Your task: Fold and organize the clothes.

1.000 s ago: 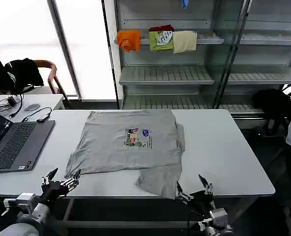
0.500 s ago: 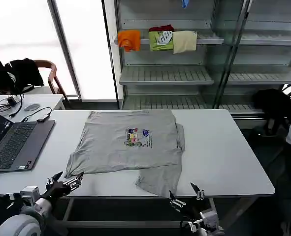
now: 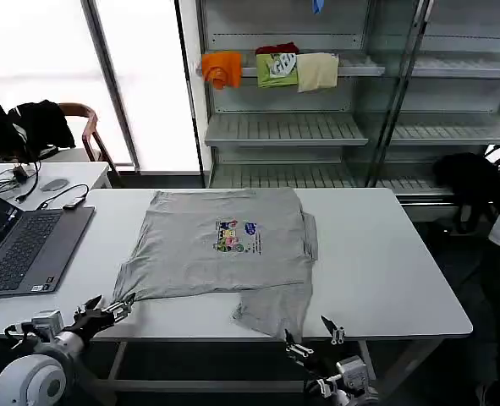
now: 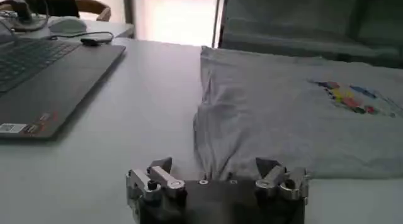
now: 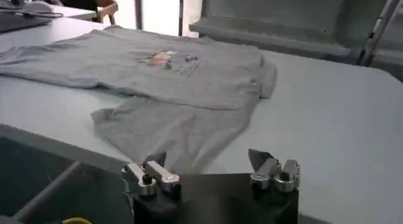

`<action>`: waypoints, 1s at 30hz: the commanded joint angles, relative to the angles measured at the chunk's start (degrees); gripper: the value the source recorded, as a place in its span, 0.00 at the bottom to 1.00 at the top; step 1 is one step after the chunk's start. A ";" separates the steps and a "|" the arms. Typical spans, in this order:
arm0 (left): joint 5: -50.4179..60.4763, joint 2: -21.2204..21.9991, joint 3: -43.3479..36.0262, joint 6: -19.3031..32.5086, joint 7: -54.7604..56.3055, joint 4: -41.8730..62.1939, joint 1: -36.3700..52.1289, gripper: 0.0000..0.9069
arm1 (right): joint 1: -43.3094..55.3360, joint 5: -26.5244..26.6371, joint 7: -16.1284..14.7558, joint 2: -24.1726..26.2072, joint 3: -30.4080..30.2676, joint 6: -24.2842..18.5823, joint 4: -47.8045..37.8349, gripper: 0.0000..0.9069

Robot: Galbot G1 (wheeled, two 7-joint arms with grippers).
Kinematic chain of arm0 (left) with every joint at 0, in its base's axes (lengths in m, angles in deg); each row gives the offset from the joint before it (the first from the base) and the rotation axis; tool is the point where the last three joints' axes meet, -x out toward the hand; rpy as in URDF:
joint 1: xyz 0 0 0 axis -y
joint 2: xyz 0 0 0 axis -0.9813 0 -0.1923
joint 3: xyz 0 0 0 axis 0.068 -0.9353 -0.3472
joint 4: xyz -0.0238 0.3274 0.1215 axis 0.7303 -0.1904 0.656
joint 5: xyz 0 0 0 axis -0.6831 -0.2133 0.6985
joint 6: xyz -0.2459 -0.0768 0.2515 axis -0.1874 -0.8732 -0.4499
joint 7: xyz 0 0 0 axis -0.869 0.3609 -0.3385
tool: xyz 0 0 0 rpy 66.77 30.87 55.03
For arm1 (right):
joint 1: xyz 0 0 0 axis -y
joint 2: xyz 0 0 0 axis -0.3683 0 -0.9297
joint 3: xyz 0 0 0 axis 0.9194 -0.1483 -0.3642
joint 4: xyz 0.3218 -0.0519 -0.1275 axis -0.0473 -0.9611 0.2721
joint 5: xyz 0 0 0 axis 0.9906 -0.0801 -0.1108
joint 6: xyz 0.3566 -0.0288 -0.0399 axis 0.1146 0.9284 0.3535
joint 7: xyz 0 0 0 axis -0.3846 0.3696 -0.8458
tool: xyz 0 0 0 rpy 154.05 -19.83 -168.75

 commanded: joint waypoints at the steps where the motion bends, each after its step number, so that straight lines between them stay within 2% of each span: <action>1: -0.52 -0.18 -0.01 -0.20 -0.06 1.15 0.82 0.44 | 0.18 1.02 -0.05 -0.17 -0.24 0.33 -0.27 0.36; 3: -0.41 -0.03 -0.03 -0.08 -0.12 1.15 0.73 0.39 | 0.24 1.34 0.10 -0.26 -0.47 0.33 -0.50 0.33; 5: -0.28 0.06 -0.08 0.02 -0.24 1.16 0.54 0.23 | 0.14 1.40 0.13 -0.27 -0.60 0.33 -0.50 0.31; 6: -0.10 0.12 -0.14 0.09 -0.35 1.24 0.42 0.11 | 0.15 1.39 0.16 -0.30 -0.62 0.32 -0.56 0.23; 7: -0.08 0.15 -0.15 0.09 -0.38 1.30 0.42 0.03 | 0.16 1.39 0.15 -0.29 -0.62 0.32 -0.59 0.20; 9: -0.02 0.20 -0.22 0.19 -0.54 1.50 0.39 0.02 | 0.33 1.39 0.15 -0.37 -0.57 0.32 -0.80 0.12; 11: 0.03 0.21 -0.29 0.22 -0.59 1.57 0.40 0.02 | 0.49 1.53 0.20 -0.47 -0.56 0.31 -0.93 0.00; 30: 1.10 -0.15 -0.43 2.79 -0.92 -0.25 0.79 0.01 | 1.76 0.45 -0.64 -0.90 0.98 -0.75 0.24 0.00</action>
